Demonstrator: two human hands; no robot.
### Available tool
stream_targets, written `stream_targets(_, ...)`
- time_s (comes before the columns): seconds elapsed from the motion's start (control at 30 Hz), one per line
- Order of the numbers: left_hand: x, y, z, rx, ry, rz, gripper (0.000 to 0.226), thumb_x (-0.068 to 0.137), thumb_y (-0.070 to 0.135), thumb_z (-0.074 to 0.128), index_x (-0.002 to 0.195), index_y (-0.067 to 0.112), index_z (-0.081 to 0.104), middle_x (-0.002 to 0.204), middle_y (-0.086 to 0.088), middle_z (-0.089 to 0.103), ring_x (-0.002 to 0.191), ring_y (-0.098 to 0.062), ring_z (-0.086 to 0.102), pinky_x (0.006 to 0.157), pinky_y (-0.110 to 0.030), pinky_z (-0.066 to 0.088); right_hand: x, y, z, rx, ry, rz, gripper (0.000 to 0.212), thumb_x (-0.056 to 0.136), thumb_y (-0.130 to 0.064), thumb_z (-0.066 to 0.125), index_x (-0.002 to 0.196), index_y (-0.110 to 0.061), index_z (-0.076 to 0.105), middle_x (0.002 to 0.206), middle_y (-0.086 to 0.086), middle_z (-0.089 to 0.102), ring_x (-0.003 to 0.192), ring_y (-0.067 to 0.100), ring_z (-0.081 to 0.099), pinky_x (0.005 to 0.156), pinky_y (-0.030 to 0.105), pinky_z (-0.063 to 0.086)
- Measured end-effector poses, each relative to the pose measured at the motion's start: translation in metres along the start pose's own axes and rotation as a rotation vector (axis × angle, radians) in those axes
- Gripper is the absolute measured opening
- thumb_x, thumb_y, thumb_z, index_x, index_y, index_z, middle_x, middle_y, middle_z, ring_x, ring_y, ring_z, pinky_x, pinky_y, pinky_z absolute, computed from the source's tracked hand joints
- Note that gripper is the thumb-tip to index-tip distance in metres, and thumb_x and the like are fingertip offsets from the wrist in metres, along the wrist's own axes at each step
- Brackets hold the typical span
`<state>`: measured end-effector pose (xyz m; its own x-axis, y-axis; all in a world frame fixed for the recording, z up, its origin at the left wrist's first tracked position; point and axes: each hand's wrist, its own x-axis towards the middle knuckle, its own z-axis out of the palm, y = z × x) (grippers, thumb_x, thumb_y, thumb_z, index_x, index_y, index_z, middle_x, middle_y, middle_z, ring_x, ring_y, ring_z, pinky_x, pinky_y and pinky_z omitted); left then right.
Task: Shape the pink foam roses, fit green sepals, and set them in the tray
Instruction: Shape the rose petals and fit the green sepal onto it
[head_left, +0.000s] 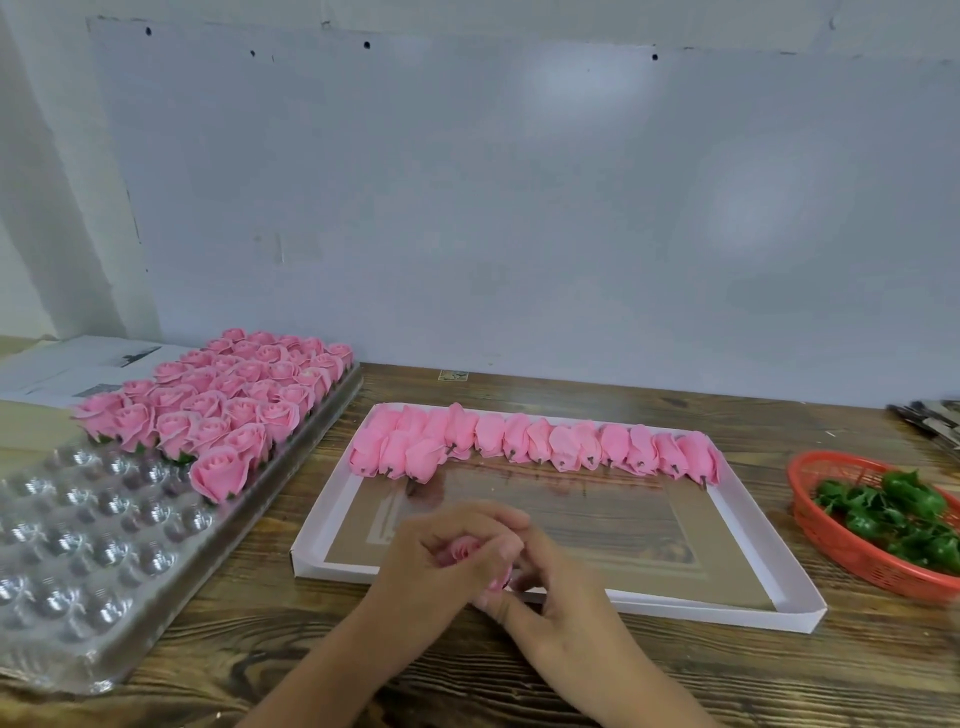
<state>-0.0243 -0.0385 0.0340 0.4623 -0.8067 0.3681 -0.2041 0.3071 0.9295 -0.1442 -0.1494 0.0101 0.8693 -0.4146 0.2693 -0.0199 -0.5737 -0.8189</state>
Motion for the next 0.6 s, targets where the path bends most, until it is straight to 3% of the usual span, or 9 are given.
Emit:
stream_targets(0.13,-0.0008,-0.0020,-0.0002,0.080,-0.010,-0.040,0.010,0.078,0.035,0.077,0.083,0.028,0.081,0.110,0.008,0.074,0.097,-0.012,0.072,0.079,-0.018,0.055,-0.0007,-0.0012,0.0001,0.018,-0.023,-0.032,0.042,0.089,-0.038,0.067,0.127,-0.044,0.053,0.116,-0.025,0.066,0.108,-0.001,0.063,0.089,0.020,0.051)
stream_targets(0.27,-0.0010,-0.0042,-0.0008,0.091,-0.074,-0.058,0.016,0.074,0.031,0.082,0.089,0.034,0.078,0.115,0.009,0.073,0.105,-0.013,0.070,0.084,-0.020,0.055,-0.0018,-0.0007,0.0000,0.078,0.020,-0.038,0.040,0.088,-0.032,0.062,0.126,-0.042,0.054,0.120,-0.023,0.064,0.112,-0.001,0.061,0.090,0.014,0.049)
stream_targets(0.43,0.0005,0.0000,0.0002,-0.001,0.023,-0.010,0.034,0.078,0.055,0.077,0.103,0.032,0.076,0.124,0.005,0.070,0.109,-0.020,0.069,0.084,-0.026,0.056,-0.0020,-0.0036,-0.0020,0.082,0.050,0.001,0.036,0.085,-0.050,0.064,0.117,-0.057,0.052,0.111,-0.027,0.066,0.104,-0.004,0.063,0.081,0.011,0.050)
stream_targets(0.6,0.0010,0.0003,-0.0015,-0.041,0.012,-0.013,0.034,0.085,0.061,0.067,0.096,0.031,0.080,0.120,0.004,0.072,0.113,-0.018,0.066,0.088,-0.022,0.053,-0.0013,-0.0050,-0.0010,0.125,0.041,-0.012,0.036,0.086,-0.051,0.066,0.121,-0.049,0.055,0.113,-0.020,0.068,0.103,0.003,0.065,0.079,0.014,0.051)
